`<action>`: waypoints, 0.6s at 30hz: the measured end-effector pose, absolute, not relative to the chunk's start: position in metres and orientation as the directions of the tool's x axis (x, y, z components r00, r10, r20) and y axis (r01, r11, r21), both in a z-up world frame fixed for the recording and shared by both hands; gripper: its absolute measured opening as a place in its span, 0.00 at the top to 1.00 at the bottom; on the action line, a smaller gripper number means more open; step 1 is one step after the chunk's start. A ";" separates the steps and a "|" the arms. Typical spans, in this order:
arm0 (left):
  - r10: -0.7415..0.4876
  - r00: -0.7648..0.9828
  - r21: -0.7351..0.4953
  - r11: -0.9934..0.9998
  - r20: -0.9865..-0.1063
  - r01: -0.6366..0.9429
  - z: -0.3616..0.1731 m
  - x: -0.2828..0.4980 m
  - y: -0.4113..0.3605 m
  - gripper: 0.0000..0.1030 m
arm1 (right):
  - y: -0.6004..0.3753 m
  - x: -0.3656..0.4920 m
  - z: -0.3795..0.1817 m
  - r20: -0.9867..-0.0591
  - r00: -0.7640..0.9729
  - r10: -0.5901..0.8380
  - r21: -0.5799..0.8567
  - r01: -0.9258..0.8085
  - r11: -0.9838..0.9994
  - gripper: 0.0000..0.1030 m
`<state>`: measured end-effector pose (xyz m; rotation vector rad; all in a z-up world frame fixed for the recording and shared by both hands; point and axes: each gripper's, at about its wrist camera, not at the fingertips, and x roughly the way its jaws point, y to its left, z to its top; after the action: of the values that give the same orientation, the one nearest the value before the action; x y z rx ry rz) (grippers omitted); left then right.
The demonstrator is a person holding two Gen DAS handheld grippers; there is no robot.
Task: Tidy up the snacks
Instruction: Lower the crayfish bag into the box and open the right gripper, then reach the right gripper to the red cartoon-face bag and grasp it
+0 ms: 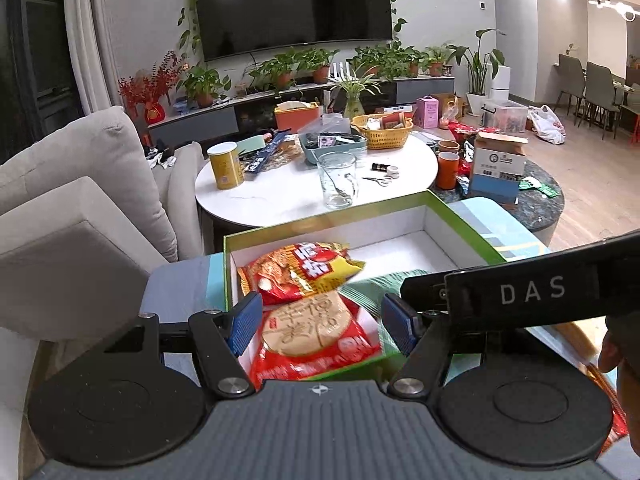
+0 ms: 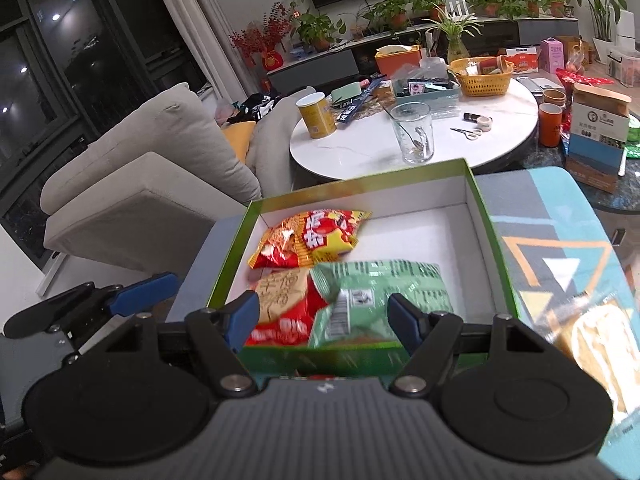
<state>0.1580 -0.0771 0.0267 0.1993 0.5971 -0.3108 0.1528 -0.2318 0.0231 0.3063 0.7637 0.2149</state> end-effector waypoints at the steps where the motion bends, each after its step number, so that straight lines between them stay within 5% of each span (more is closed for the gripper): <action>1: -0.230 0.782 0.093 0.934 -0.580 0.344 0.027 0.154 -0.078 0.39 | -0.234 0.148 0.023 -0.645 0.703 0.299 0.349 -0.078 0.934 0.51; 18: -0.321 0.720 0.060 0.892 -0.615 0.449 0.012 0.085 -0.110 0.38 | -0.275 0.077 0.007 -0.666 0.705 0.243 0.337 -0.006 0.941 0.51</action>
<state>0.0851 -0.1098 0.0120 0.2114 0.6379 -0.4288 0.0768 -0.2752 0.0070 0.3238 0.7794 0.1408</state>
